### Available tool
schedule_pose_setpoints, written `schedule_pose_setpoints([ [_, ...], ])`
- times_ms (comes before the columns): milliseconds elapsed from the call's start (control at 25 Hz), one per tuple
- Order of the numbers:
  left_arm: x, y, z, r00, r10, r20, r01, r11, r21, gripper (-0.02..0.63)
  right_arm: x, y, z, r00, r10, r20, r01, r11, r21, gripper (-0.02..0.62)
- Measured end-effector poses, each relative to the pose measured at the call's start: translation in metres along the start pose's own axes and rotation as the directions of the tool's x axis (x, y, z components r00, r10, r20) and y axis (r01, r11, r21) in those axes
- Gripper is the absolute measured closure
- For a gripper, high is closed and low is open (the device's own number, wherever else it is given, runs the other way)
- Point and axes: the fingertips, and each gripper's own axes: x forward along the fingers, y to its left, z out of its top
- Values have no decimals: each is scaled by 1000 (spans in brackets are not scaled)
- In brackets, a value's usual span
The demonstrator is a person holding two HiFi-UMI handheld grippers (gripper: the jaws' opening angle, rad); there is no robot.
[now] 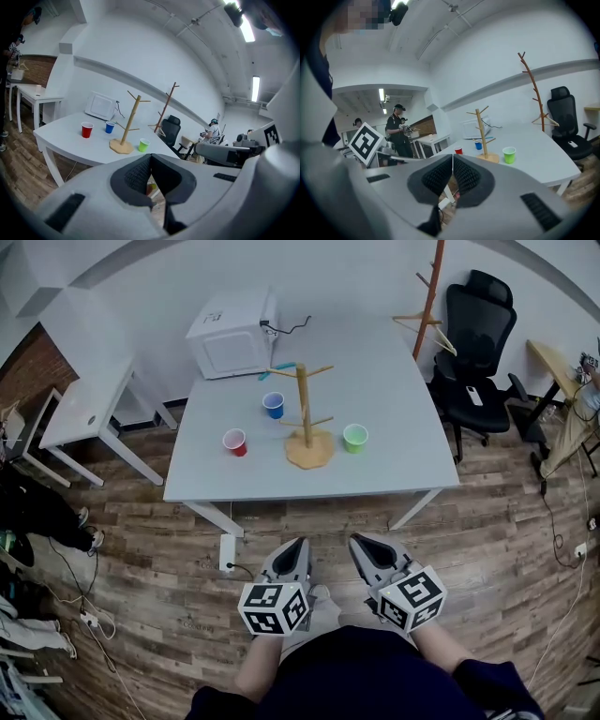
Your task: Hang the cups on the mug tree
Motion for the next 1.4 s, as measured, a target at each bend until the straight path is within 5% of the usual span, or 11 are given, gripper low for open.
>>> schedule_pose_setpoints([
  [640,61,73,47,999,-31,-12,31,999,11,588,96,-33,23,999,-48,10,48,999,13,565],
  [1400,113,103,59,1000,-12,-24,12,1000,-12,588,125,-125,20,982,-188,-21,188,982,33,565],
])
